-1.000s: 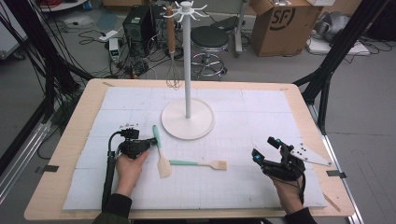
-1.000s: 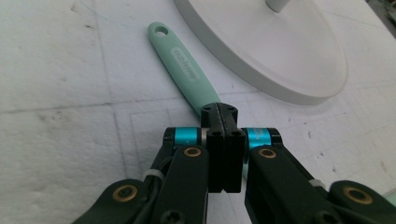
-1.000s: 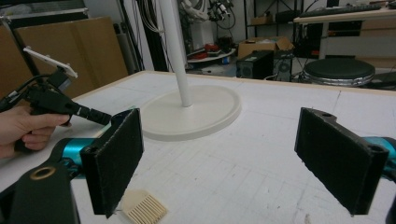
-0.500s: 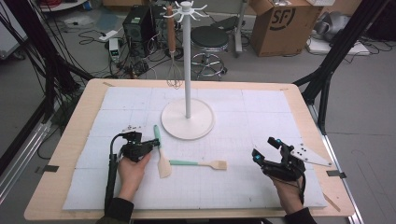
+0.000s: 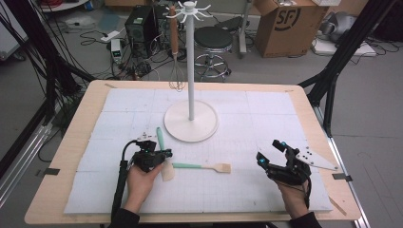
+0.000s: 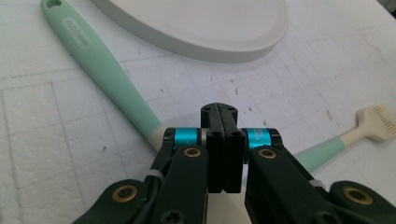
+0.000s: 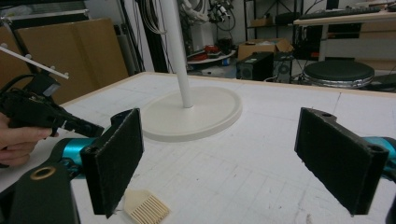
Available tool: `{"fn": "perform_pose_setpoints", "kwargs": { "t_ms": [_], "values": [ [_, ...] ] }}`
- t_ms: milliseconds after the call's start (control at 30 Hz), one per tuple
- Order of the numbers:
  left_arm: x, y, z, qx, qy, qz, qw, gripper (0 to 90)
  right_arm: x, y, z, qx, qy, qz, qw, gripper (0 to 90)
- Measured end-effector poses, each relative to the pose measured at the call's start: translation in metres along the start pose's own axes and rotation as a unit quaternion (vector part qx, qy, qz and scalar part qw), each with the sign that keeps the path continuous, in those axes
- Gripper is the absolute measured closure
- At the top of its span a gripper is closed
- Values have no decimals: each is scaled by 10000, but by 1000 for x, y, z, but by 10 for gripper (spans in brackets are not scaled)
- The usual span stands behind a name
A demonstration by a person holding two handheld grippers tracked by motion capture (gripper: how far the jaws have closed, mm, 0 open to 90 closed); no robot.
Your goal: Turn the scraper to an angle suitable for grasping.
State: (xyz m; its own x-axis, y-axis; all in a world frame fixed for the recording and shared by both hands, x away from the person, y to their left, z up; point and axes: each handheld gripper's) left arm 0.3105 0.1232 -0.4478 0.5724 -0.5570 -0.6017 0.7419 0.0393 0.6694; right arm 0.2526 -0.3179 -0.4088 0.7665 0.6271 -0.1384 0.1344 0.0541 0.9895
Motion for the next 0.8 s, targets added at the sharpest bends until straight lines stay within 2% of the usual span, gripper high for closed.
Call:
{"fn": "perform_pose_setpoints", "kwargs": {
  "t_ms": [100,133,167,267,500,800],
  "values": [
    [1,-5,1,87,95,-143,9998,900,0,0,-1,3,14,2,10000,146],
    [1,-7,-1,84,50,-134,9999,900,0,0,-1,0,19,6,10000,146],
    [1,-7,-3,-28,14,-125,9999,900,0,0,-1,4,19,7,10000,146],
    [1,-8,-3,68,92,-127,9999,900,0,0,-2,8,14,9,10000,145],
    [-4,-10,-4,84,151,-120,9998,900,0,0,0,17,5,11,10000,145],
    [-20,-14,-19,-31,284,-39,9996,900,0,0,0,15,5,25,10000,145]
  ]
}}
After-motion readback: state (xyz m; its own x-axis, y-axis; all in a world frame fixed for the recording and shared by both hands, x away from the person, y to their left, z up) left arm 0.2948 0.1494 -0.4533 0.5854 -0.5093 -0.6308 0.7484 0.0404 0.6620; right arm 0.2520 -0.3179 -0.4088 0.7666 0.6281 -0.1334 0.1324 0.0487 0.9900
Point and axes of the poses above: each handheld gripper's, and its own axes: x roughly forward along the jaws, y roughly out of its top, z roughly to its right, and after that the axes turned 7 degrees about -x, right-handed
